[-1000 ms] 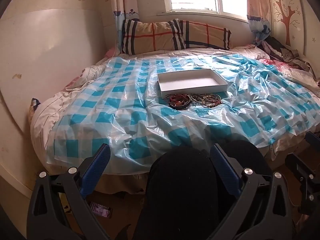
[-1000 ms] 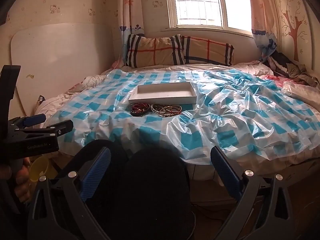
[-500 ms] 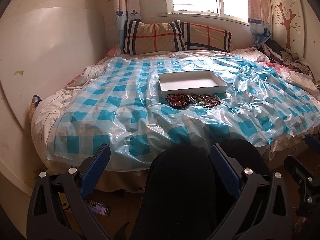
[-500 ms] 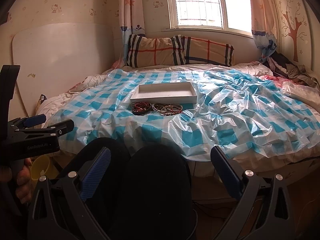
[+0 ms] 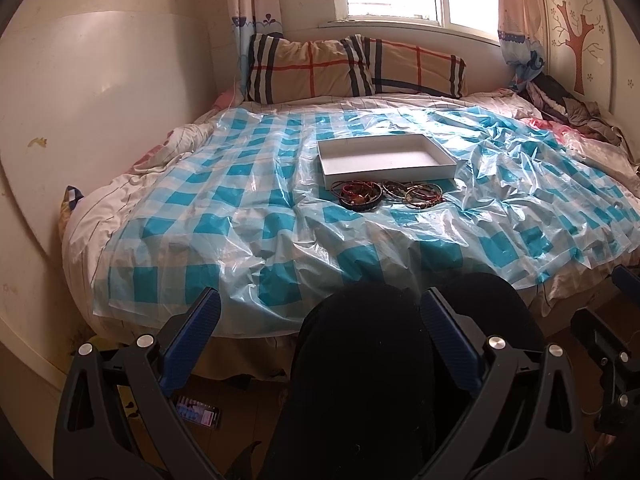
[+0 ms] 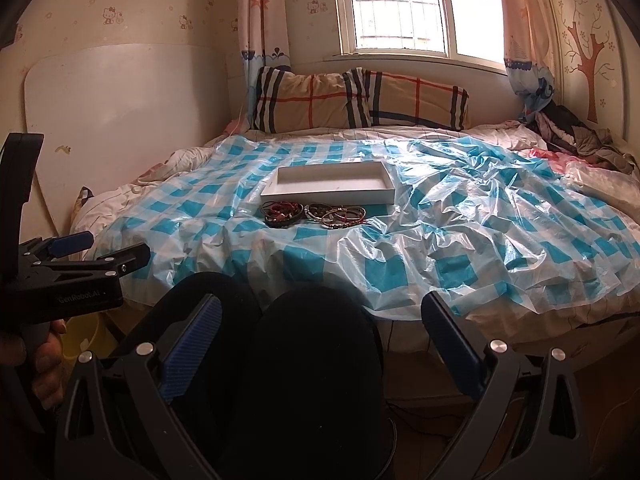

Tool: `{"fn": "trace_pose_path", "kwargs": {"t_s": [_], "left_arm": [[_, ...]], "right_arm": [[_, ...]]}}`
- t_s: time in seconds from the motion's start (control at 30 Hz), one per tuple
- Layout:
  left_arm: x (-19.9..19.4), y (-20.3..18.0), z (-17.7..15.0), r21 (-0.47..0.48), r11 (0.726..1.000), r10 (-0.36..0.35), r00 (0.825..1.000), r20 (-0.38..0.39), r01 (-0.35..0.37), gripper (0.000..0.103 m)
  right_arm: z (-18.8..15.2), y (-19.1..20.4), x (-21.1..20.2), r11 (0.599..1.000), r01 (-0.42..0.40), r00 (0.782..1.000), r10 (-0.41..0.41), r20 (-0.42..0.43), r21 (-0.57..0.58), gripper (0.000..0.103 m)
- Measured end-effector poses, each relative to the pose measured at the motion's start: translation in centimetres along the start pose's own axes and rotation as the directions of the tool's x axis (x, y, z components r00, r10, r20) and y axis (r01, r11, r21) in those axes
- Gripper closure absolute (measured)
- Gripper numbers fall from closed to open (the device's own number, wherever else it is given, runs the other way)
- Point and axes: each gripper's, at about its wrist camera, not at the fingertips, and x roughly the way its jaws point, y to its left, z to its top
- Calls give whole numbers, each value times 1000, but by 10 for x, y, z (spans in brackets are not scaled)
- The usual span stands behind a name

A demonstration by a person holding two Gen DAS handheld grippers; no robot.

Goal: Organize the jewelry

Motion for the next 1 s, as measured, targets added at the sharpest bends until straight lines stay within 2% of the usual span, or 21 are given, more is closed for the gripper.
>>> {"fn": "trace_pose_path", "kwargs": {"t_s": [1.0], "left_arm": [[0,0,-1,1,1000,0,1000,-1,0,7]], "right_arm": [[-3,3,2,1000,2,1000,-2,1,-8,7]]}}
